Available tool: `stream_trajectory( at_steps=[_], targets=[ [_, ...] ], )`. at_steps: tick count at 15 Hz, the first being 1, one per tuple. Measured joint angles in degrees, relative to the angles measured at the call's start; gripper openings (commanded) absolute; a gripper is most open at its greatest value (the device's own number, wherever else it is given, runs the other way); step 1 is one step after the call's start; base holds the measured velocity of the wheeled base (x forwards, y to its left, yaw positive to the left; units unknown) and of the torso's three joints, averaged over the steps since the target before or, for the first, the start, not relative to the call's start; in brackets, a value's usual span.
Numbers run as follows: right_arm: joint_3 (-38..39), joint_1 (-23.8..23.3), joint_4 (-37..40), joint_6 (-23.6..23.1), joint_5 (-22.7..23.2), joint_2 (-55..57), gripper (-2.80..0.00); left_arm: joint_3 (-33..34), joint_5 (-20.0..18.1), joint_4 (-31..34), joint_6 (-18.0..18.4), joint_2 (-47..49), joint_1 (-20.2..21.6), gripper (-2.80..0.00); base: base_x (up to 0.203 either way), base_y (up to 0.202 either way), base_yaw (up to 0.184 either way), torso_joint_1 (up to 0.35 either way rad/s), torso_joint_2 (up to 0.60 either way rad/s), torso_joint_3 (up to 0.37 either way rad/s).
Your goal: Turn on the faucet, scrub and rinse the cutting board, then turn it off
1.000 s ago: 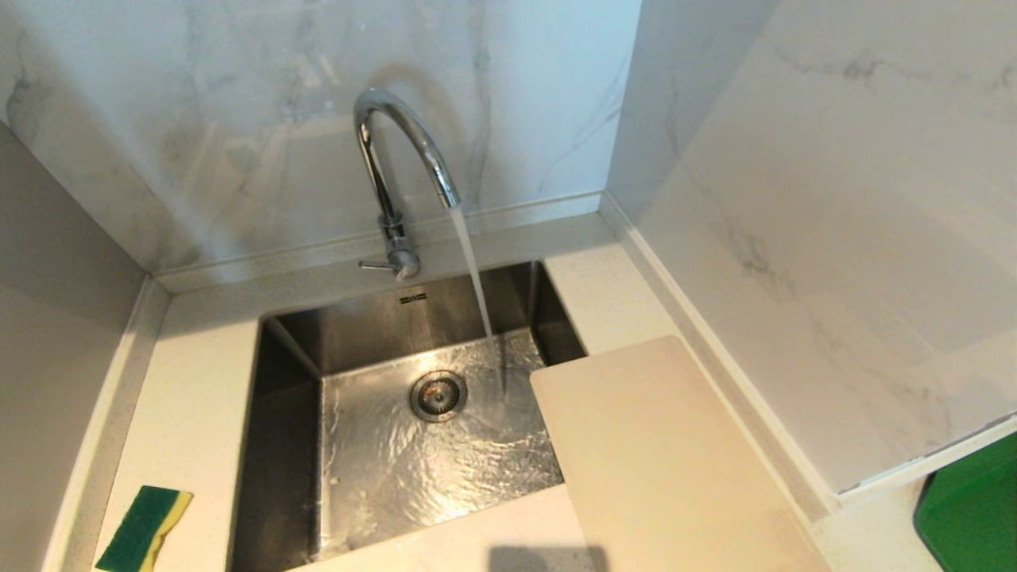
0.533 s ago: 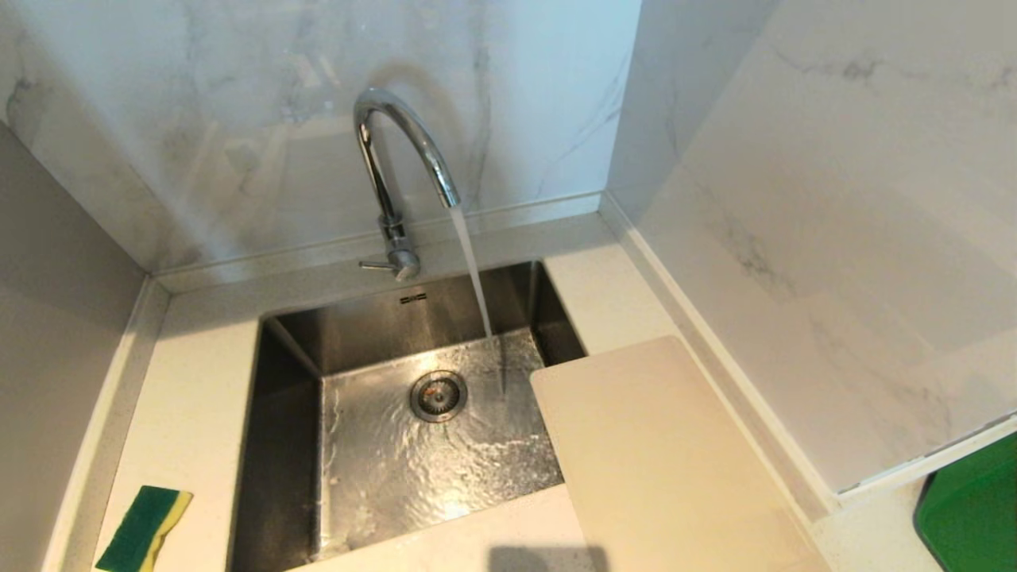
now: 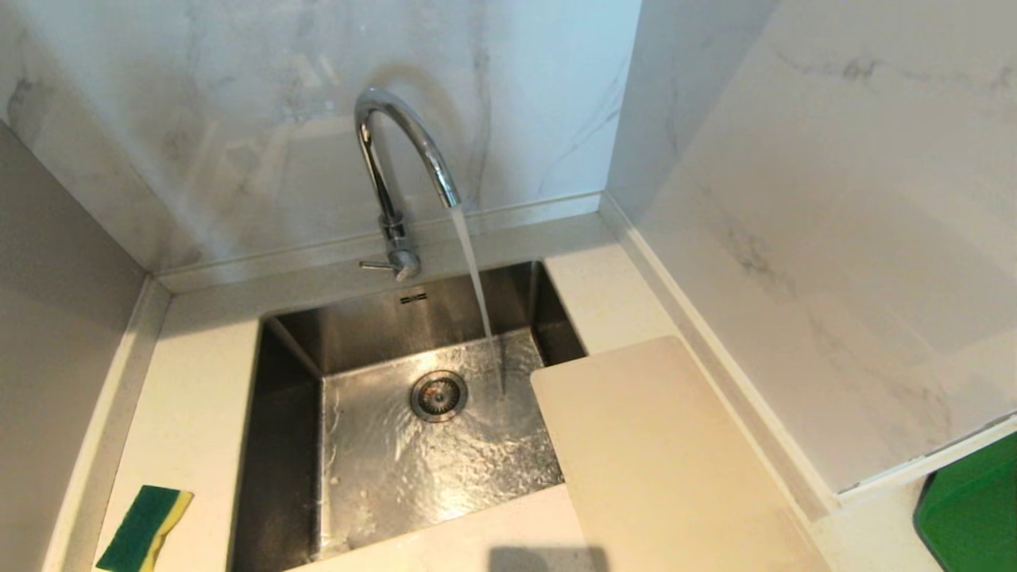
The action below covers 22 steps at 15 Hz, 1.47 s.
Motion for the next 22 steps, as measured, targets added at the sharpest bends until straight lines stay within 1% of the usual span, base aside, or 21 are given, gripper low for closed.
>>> stream_trajectory(
  at_steps=[3,5,6,8,9,11,13,15,17,20,22],
  targets=[
    [0.00,0.00,0.00,0.00,0.04,0.00,-2.80,-16.96,-3.14,0.96,0.18,14.84,-0.41,-2.80,0.000,0.000,0.000,0.000,0.00,0.000],
    [0.00,0.00,0.00,0.00,0.01,0.00,-2.80,-27.50,-5.41,3.31,0.10,26.11,-1.66,-2.80,0.000,0.000,0.000,0.000,0.00,0.000],
    [0.00,0.00,0.00,0.00,0.02,0.00,-2.80,-31.95,-5.95,5.43,-0.24,31.82,-3.60,-2.80,0.000,0.000,0.000,0.000,0.00,0.000],
    [0.00,0.00,-0.01,0.00,0.00,0.00,-2.80,-38.38,-6.46,9.42,-1.51,42.52,-8.28,-2.80,0.000,0.000,0.000,0.000,0.00,0.000],
    [0.00,0.00,0.00,0.00,0.00,0.00,-2.80,-40.73,-6.50,10.41,-2.02,48.12,-10.57,-2.80,0.000,0.000,0.000,0.000,0.00,0.000],
    [0.00,0.00,-0.01,-0.01,0.00,0.00,-2.80,-43.90,-5.52,10.20,-2.64,58.73,-14.79,-2.80,0.000,0.000,0.000,0.000,0.00,0.000],
    [0.00,0.00,0.00,-0.02,0.02,0.00,-2.80,-45.93,-4.19,7.86,-3.02,68.71,-18.74,-2.80,0.000,0.000,0.000,0.000,0.00,0.000],
    [0.00,0.02,0.00,0.00,0.00,0.00,-2.80,-47.76,-3.39,5.13,-3.07,77.43,-21.07,-2.80,0.000,0.000,0.000,0.000,0.00,0.000],
    [0.00,0.05,0.00,0.00,0.01,0.00,-2.80,-50.10,-2.07,0.85,-2.97,85.30,-21.99,-2.80,0.000,0.000,0.000,0.000,0.00,0.000],
    [0.00,0.05,0.00,-0.01,0.01,0.00,-2.80,-54.17,2.65,-8.62,-1.20,94.98,-22.42,-2.80,0.000,0.000,0.000,0.000,0.00,0.000],
    [0.00,0.02,0.00,0.00,0.00,0.00,-2.80,-57.51,4.31,-14.51,-0.63,100.29,-22.38,-2.80,0.000,0.000,0.000,0.000,0.00,0.000]
  ],
)
